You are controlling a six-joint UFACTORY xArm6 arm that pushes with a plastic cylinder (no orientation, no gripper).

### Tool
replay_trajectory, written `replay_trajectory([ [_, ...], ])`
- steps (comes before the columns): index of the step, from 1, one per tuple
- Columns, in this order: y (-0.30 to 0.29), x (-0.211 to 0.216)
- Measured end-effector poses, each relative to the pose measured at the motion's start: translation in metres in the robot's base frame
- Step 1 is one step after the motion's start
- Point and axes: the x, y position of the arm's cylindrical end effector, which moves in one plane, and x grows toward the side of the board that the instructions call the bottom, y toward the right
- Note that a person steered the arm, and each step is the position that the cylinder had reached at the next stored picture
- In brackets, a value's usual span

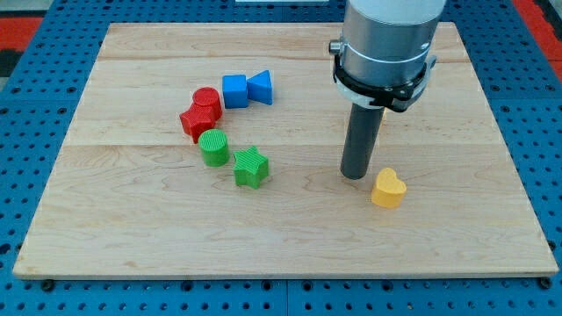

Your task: Move the yellow heart to the right side of the green star

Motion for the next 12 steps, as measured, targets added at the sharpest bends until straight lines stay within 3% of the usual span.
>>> replay_trajectory([
  [2, 0.119, -0.012],
  [3, 0.115, 0.013],
  [5, 0.007, 0.018],
  [6, 0.009, 0.018],
  [7, 0.061, 0.021],
  [9, 0.023, 0.041],
  [10, -0.025, 0.018],
  [11, -0.030, 0.006],
  [12, 0.013, 0.027],
])
